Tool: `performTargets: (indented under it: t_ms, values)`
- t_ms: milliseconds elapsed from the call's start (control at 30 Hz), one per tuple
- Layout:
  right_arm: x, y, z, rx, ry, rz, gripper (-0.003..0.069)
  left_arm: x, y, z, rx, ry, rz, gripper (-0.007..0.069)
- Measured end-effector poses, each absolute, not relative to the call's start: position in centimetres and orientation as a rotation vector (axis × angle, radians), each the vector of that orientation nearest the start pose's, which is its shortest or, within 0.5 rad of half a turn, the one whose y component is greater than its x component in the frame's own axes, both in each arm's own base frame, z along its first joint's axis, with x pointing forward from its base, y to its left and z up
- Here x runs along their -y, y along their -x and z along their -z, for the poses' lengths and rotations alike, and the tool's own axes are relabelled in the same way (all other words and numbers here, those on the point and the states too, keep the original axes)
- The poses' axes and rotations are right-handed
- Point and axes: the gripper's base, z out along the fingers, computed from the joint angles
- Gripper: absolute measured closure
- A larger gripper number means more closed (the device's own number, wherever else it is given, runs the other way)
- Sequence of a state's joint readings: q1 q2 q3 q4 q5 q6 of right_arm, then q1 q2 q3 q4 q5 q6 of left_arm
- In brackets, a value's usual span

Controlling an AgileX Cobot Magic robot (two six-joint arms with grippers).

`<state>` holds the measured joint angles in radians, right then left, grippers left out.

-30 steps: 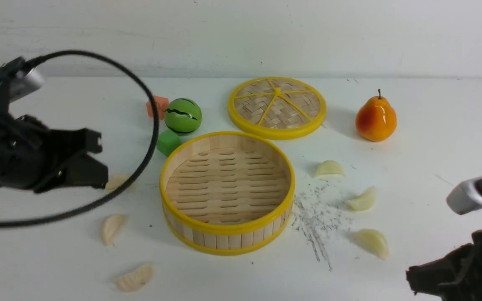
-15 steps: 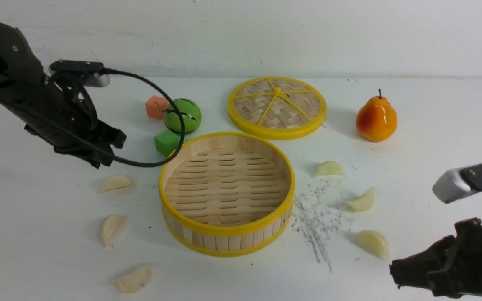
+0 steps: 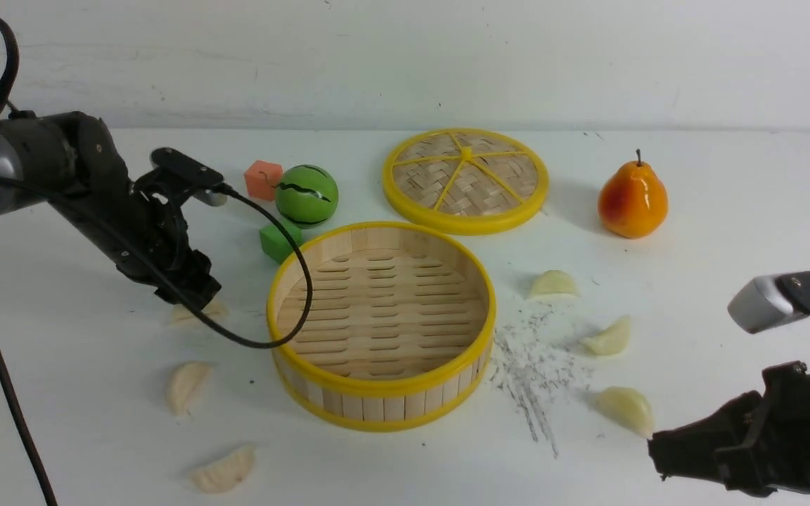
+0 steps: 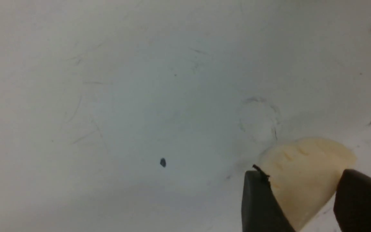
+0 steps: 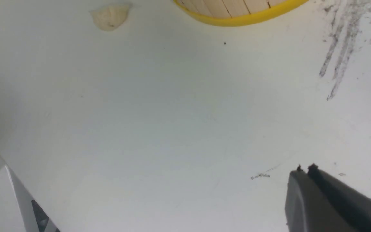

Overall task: Put the dumplings into the steamer on the white table.
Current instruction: 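Reach for and grasp a dumpling on the table with the left gripper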

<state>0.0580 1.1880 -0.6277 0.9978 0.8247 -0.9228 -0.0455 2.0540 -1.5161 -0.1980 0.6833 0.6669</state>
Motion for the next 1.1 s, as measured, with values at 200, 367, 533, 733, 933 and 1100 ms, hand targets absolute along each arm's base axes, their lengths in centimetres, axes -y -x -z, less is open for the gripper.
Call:
performTargets:
  t_ms: [200,367,533,733,933,1100]
  values:
    - [-6.8,-19.8,-24.5,-2.397,0.485,-0.814,0.0656,3.4,-43.8,-18.3,-2.655,-0.426,0.148,0.0389]
    - [-6.9,-19.9,-24.5,-2.386,0.481,-0.824,0.0652,3.3,-43.8,-18.7,-2.731,-0.054,0.227,0.0399]
    - [-6.9,-19.9,-24.6,-2.380,0.469,-0.835,0.0650,3.1,-44.0,-19.5,-2.762,-0.036,0.184,0.0343]
    - [-6.9,-19.9,-24.7,-2.378,0.464,-0.839,0.0646,3.0,-44.1,-20.0,-2.764,-0.210,0.143,0.0282]
    - [-6.9,-19.9,-24.7,-2.378,0.464,-0.839,0.0644,3.2,-43.8,-18.7,-2.776,-0.556,0.123,0.0278]
    - [-6.9,-19.9,-24.7,-2.378,0.462,-0.841,0.0637,3.3,-44.1,-17.2,-2.784,-0.631,0.136,0.0330]
